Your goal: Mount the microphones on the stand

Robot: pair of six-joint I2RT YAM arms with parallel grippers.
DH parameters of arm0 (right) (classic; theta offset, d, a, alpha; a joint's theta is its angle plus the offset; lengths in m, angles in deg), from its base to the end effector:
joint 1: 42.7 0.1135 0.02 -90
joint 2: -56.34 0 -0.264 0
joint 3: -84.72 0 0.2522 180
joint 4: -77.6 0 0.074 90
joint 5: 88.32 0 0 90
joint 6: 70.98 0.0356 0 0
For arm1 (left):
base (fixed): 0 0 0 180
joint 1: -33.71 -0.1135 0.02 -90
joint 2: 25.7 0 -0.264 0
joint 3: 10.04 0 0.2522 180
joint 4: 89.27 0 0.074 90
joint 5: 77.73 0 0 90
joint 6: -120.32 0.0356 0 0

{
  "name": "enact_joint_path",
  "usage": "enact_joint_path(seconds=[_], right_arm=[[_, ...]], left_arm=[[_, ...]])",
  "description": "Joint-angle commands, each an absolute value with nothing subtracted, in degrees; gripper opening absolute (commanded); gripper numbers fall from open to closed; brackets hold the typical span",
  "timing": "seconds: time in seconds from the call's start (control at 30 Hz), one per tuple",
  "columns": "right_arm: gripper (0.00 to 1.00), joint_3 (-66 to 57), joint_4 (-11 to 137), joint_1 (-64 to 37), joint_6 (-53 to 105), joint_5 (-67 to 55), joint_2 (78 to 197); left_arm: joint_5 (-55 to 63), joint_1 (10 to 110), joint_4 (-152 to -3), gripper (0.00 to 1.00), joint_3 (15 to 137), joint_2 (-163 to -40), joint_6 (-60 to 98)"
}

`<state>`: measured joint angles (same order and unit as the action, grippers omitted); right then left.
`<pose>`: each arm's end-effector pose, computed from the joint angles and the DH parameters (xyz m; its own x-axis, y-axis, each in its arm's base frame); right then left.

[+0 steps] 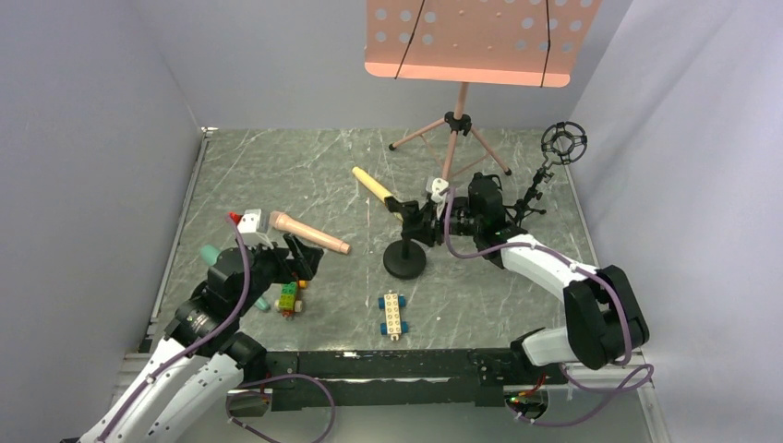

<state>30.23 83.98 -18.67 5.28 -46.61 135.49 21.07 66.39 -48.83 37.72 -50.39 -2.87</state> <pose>0.2561 0.1433 0.2369 -0.0602 -0.1998 -0.9780 -0.9601 0.2796 0.0019 0.1009 -0.0582 0.2900 -0.4351 -0.3636 -0.8237 0.2061 0.8503 -0.4842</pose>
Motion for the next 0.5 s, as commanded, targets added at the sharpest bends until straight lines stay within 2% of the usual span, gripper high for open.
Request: enact_joint_path(seconds=[0.0, 0.17, 0.23, 0.27, 0.4, 0.47], right_arm=[[0.08, 26.9, 72.2, -18.9, -3.4, -60.9, 132.5], [0.07, 27.6, 71.5, -20.7, -4.4, -61.6, 133.5], [0.12, 27.9, 69.7, -21.4, -8.0, -62.5, 134.5], [0.19, 27.2, 67.0, -21.8, -11.0, -63.3, 135.1], [0.58, 24.5, 54.1, -23.7, -22.1, -64.2, 136.0], [0.75, 24.6, 53.4, -24.8, -22.9, -64.0, 135.0]], left_arm=[[20.2, 66.1, -49.6, 0.99, 40.5, -52.4, -0.6], [19.6, 66.1, -50.8, 0.99, 40.1, -52.6, -0.5], [19.5, 66.1, -51.1, 0.99, 39.9, -52.8, -0.6], [19.5, 66.1, -51.2, 0.99, 39.9, -53.0, -0.7], [19.0, 66.1, -51.6, 0.99, 39.7, -53.9, -1.3], [18.7, 66.1, -52.0, 0.99, 39.4, -54.1, -1.5]])
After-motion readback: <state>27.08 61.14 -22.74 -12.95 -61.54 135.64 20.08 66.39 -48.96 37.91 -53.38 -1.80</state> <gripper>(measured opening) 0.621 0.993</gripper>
